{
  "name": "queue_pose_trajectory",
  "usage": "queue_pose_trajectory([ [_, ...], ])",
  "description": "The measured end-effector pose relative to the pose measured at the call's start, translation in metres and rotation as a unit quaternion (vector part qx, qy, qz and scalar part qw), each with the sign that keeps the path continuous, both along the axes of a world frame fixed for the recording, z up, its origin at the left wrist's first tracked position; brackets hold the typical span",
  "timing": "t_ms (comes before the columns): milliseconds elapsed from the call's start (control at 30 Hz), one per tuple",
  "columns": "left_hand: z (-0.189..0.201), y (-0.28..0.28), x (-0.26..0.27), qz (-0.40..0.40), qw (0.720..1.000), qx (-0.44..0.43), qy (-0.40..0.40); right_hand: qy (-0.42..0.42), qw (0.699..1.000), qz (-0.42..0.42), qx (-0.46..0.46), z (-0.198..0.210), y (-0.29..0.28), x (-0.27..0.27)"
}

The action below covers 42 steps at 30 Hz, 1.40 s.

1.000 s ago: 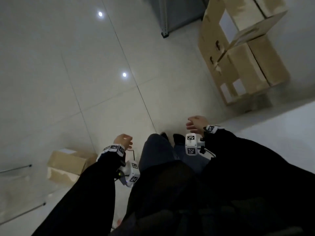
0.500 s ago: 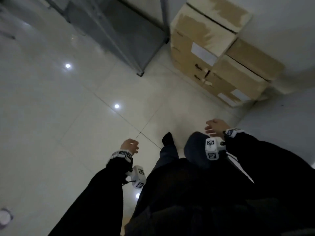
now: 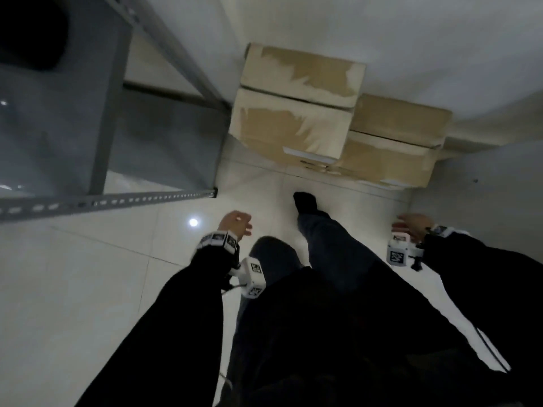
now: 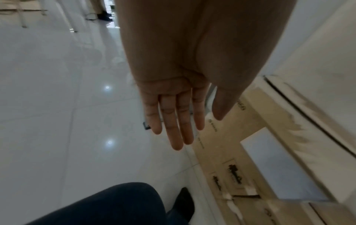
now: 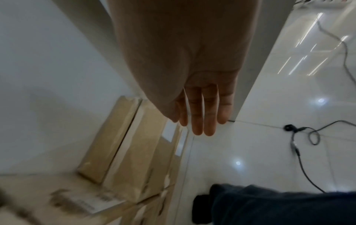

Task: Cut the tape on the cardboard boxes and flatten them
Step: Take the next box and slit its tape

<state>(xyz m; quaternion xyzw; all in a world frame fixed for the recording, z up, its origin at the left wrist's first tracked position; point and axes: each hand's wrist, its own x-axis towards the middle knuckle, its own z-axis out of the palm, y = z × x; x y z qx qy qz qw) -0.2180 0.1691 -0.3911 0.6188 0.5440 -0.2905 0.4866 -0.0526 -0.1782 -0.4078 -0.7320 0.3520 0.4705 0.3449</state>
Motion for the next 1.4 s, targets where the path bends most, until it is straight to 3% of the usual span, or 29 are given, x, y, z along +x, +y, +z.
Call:
queue_pose_trajectory([
  [67,-0.006,0.028,0.047,-0.014,0.998,0.044,-0.03,-0.02,0.999,-0.017,0.021,-0.003,0.043,0.029],
  [233,-0.035,0.097,0.167,-0.073,0.978,0.176,-0.079,-0.173,0.984,-0.03,0.028,-0.034,0.142,0.109],
  [333,-0.069,0.125,0.229,-0.08,0.97,0.18,-0.141,-0.201,0.977,-0.05,0.052,-0.065,0.183,0.147],
  [467,-0.109,0.142,0.269,-0.045,0.984,0.146,-0.096,-0.207,0.976,-0.041,0.054,-0.108,0.2,0.162],
  [600,-0.124,0.15,0.271,-0.016,0.99,0.115,-0.081,-0.248,0.967,-0.017,0.048,-0.121,0.202,0.153],
  [700,-0.1,0.145,0.263,-0.046,0.987,0.126,-0.086,-0.253,0.966,-0.013,0.057,-0.104,0.202,0.143],
  [833,-0.045,0.13,0.243,-0.076,0.978,0.157,-0.118,-0.275,0.958,-0.045,0.069,-0.052,0.194,0.114],
  [1133,0.101,0.077,0.177,-0.21,0.931,0.229,-0.19,-0.28,0.939,-0.186,0.069,0.068,0.139,-0.013],
  [1400,0.186,-0.005,0.158,-0.223,0.889,0.22,-0.334,-0.38,0.899,-0.205,0.079,0.162,0.059,-0.035],
])
